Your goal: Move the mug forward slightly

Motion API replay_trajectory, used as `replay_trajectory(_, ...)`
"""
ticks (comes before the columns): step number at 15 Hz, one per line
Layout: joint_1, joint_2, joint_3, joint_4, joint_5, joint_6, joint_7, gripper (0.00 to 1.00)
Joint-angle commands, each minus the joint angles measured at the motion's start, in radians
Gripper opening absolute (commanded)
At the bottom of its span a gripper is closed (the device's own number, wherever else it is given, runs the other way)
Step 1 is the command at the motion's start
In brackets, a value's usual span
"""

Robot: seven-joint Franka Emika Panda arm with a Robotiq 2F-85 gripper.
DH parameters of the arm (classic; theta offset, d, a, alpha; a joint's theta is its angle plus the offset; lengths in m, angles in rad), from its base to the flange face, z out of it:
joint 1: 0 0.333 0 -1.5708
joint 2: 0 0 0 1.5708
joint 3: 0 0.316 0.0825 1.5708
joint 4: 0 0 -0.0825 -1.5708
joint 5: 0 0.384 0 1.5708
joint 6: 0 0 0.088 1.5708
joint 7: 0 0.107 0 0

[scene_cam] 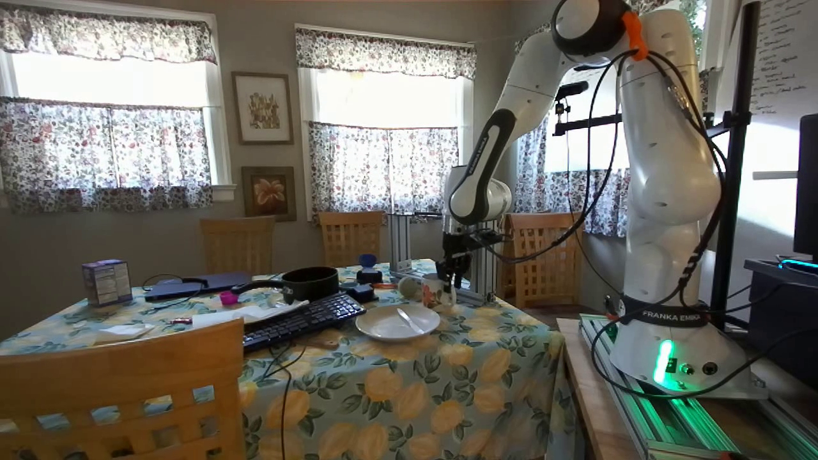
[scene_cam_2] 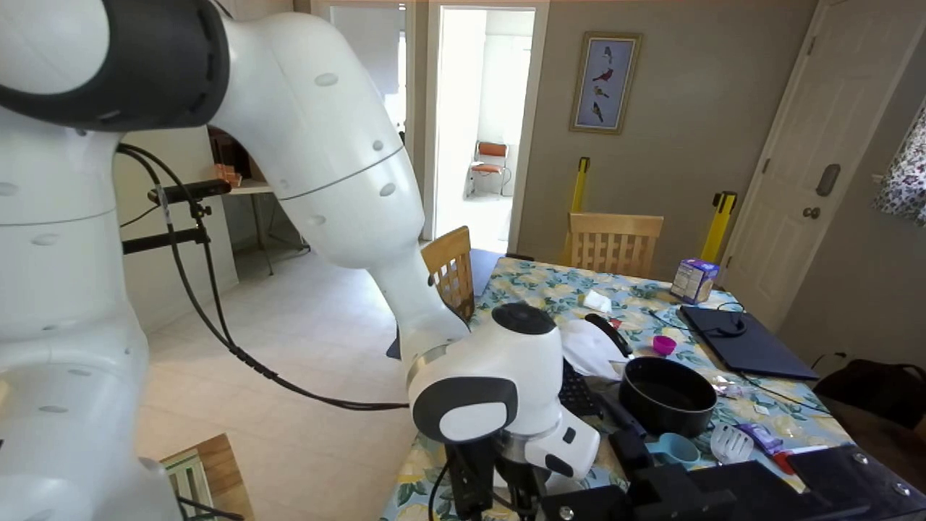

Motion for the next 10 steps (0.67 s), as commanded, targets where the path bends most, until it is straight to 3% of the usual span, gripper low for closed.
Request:
replay_trajectory(1, 0.034, -0.054, -0.061, -0.02, -0.116, -0.091, 0.11, 0.79)
replay_trajectory(2, 0.04, -0.072, -0.063, -0.02, -0.129, -0.142, 0.145, 0.87)
replay_trajectory(4, 0.021, -0.131, -0.01, -0.023, -0.005, -0.294, 0.102, 0.99)
replay_trajectory(7, 0.022, -0.204, 0.01, -0.019, 0.076, -0.44, 0.159, 1.0)
replay_trajectory(10, 0.021, -0.293, 0.033, -0.034, 0.071, -0.507, 0.236, 1.0)
